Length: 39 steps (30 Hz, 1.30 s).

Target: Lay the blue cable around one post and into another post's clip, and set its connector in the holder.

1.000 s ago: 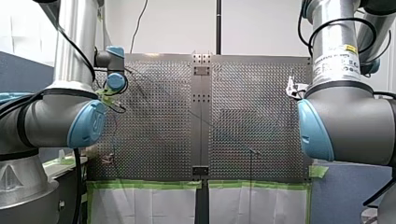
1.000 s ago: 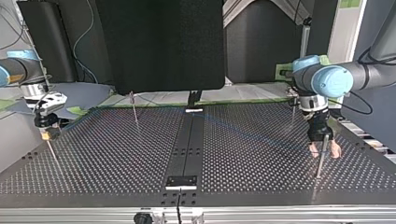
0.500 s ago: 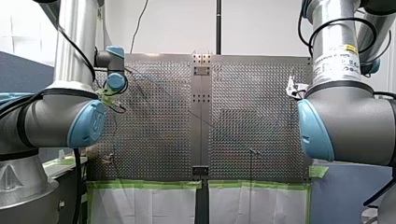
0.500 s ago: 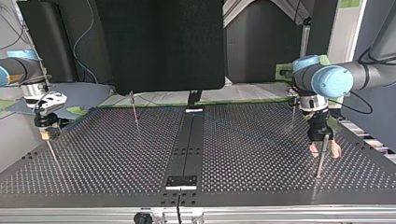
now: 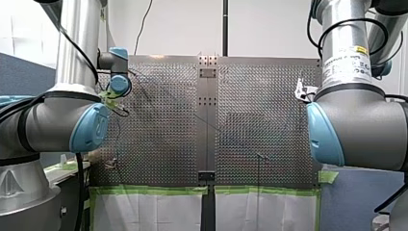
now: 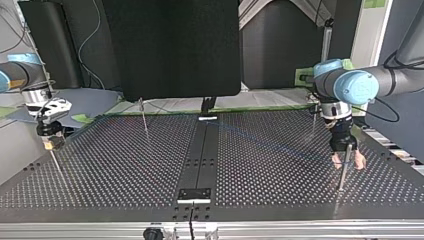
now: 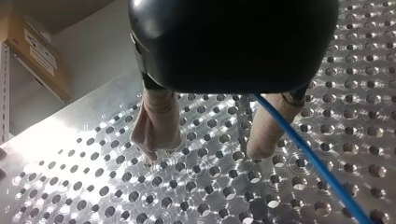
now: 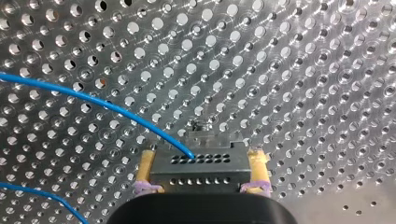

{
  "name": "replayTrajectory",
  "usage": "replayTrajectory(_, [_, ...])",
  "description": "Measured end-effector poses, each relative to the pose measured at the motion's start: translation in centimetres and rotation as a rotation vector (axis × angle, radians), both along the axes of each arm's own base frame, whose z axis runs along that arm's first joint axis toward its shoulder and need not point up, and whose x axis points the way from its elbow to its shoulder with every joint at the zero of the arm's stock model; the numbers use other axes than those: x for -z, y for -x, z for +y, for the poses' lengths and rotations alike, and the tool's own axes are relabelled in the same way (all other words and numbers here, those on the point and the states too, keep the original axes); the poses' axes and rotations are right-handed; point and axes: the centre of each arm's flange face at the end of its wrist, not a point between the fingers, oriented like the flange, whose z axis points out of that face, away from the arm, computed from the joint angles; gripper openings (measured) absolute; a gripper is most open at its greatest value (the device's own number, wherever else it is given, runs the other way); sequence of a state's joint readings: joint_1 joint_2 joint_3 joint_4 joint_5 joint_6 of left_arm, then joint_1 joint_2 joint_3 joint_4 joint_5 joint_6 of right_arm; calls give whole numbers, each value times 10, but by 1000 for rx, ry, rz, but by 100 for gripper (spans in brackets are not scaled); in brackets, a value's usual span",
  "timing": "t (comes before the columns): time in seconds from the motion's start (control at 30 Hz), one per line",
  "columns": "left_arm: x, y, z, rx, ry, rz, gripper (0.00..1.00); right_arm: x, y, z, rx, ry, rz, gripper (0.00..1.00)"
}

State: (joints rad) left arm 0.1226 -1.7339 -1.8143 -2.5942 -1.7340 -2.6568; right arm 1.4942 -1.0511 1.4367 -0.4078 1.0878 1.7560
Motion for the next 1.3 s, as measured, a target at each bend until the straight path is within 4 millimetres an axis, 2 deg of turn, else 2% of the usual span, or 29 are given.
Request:
replayTrajectory(0.03, [0, 0, 0, 0, 0, 0, 100, 0, 0, 0, 0, 0, 0, 67])
replayTrajectory(0.07, [0, 0, 0, 0, 0, 0, 100, 0, 0, 0, 0, 0, 0, 77])
replayTrajectory(0.1, [0, 0, 0, 0, 0, 0, 100, 1, 1, 0, 1, -2, 0, 100])
replayTrajectory(1.3, [1, 1, -1, 1, -2, 5, 100, 0, 1, 0, 2, -1, 0, 100])
